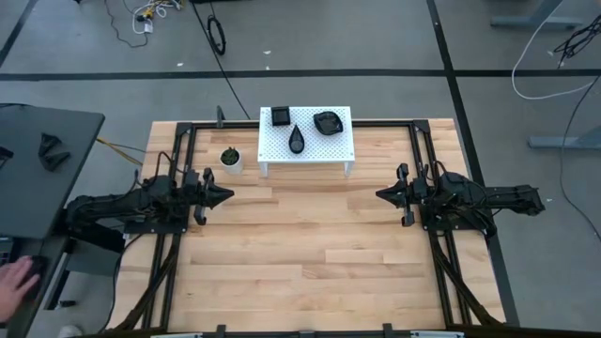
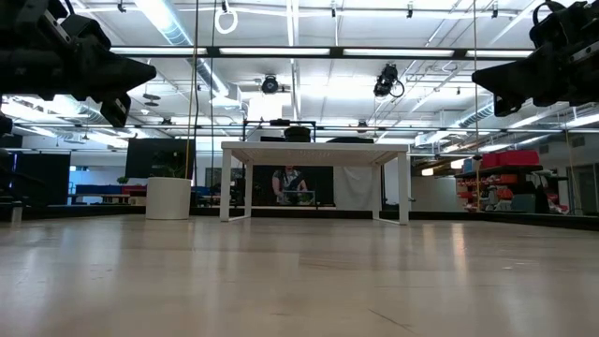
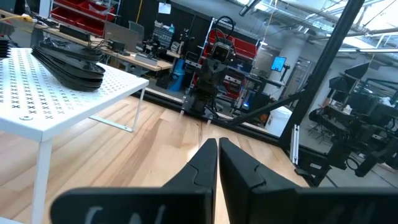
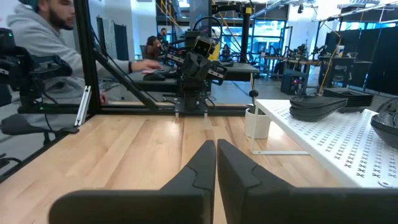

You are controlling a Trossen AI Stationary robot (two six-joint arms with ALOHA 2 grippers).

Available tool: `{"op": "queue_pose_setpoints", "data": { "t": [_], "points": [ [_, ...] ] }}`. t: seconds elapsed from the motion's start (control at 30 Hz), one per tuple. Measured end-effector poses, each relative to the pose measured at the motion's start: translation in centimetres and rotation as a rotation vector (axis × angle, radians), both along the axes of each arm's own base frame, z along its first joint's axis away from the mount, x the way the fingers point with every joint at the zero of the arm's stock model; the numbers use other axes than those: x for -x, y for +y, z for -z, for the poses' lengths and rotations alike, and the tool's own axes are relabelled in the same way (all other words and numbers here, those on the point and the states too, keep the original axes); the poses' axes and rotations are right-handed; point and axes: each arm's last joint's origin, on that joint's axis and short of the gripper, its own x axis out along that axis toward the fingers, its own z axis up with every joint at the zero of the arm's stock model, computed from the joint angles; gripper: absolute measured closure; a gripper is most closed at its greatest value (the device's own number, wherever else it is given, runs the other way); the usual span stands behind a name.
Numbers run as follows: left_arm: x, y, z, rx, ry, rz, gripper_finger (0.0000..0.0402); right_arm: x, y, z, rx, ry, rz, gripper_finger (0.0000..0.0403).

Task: Pick & Place Mini shaped plates
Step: Return to Home Position

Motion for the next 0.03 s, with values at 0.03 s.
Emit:
{"op": "queue_pose_setpoints", "data": {
  "t": [0.03],
  "points": [
    [0.00, 0.00, 0.00, 0.000, 0.000, 0.000, 0.0381, 0.00, 0.00, 0.00, 0.000, 0.000, 0.000, 0.0382]
  ]
}}
